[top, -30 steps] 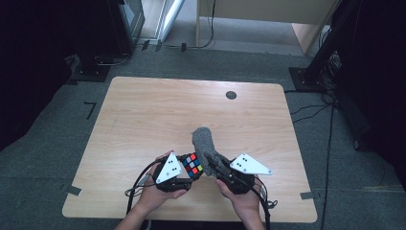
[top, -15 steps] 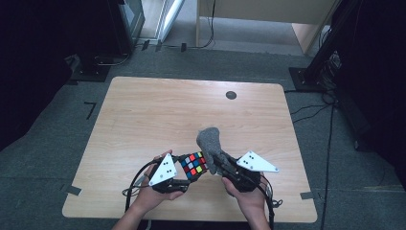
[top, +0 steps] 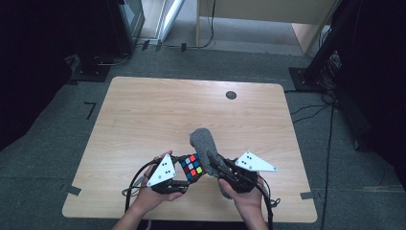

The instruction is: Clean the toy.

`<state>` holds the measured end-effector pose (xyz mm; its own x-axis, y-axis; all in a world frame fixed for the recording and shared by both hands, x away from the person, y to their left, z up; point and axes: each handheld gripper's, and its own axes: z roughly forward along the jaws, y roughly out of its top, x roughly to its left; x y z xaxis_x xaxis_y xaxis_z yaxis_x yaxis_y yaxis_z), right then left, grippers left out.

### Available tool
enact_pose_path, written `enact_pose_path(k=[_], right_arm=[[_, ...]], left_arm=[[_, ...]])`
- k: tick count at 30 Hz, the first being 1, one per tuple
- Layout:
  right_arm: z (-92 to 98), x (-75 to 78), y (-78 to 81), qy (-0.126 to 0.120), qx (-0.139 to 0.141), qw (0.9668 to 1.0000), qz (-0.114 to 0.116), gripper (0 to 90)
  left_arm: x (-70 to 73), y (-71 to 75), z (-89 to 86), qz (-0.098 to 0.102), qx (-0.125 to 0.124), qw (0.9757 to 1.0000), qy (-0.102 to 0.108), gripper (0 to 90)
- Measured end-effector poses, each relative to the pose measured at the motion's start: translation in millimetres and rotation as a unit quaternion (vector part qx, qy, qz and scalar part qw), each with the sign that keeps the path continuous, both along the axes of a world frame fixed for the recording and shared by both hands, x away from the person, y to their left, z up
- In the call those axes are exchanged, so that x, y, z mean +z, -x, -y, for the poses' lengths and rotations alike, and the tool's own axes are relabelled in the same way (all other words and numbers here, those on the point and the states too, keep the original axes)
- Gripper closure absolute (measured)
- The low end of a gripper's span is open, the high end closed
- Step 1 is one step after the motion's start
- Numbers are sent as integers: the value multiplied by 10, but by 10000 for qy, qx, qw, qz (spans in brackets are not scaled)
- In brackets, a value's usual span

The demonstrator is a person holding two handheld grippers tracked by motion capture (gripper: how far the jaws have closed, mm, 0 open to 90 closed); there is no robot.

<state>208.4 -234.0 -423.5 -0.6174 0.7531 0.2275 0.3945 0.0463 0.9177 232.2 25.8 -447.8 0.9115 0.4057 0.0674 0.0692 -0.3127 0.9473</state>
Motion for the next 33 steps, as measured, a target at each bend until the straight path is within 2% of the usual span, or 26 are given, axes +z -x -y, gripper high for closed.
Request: enact_pose_path(k=[1, 5, 7, 9, 10, 11, 12, 14, 16, 19, 20, 21, 23, 25, 27, 29, 31, 32, 33], right_arm=[[0, 0, 0, 0, 0, 10000, 0, 766], [61, -109, -69, 267, -301, 9989, -236, 766], [67, -103, -62, 202, -336, 9990, -230, 765], [67, -50, -30, 50, -290, 9995, -96, 764], [45, 39, 28, -49, -186, 9997, 151, 763], [45, 39, 28, -49, -186, 9997, 151, 763], [6, 127, 92, -101, -44, 9991, 400, 762], [-41, 181, 144, -119, 113, 9982, 582, 762], [-68, 187, 153, -69, 179, 9977, 643, 762], [-108, 125, 135, 29, 213, 9982, 551, 762], [-91, 87, 113, -8, 164, 9987, 491, 762], [-57, 42, 76, 18, 63, 9994, 353, 762], [-35, 17, 51, 88, 15, 9995, 304, 762], [35, -42, -13, 272, -167, 9994, 110, 760], [60, -50, -23, 264, -228, 9994, 72, 760], [98, -28, -16, 129, -272, 9995, 86, 760], [96, 35, 18, 50, -242, 9995, 205, 760], [71, 112, 70, -17, -122, 9990, 424, 760], [71, 112, 70, -17, -122, 9990, 424, 760]], left_arm=[[8, -3, -11, 2, -2, 10000, 20, 339], [14, -37, -58, -46, 45, 9999, 100, 340], [8, -44, -59, -52, 56, 9999, 74, 340], [-10, -49, -48, -56, 93, 9999, -40, 339], [-30, -51, -24, -60, 107, 9998, -166, 340], [-30, -51, -24, -60, 107, 9998, -166, 340], [-40, -48, -8, -62, 112, 9997, -216, 339], [-51, -33, 26, -39, 95, 9995, -288, 340], [-41, -15, 42, -22, 43, 9996, -276, 340], [-1, 2, 21, 2, -8, 9999, -121, 340], [5, 2, 10, -4, -19, 10000, -78, 340], [24, -12, -37, -70, -61, 9999, 100, 340], [32, -25, -62, -104, -69, 9998, 180, 340], [38, -49, -100, -149, -38, 9994, 303, 340], [37, -67, -125, -174, -11, 9994, 314, 340], [31, -73, -135, -183, 14, 9994, 290, 340], [25, -74, -126, -170, 20, 9996, 227, 340], [20, -70, -111, -140, 33, 9998, 161, 340], [14, -62, -90, -113, 44, 9999, 94, 340]])
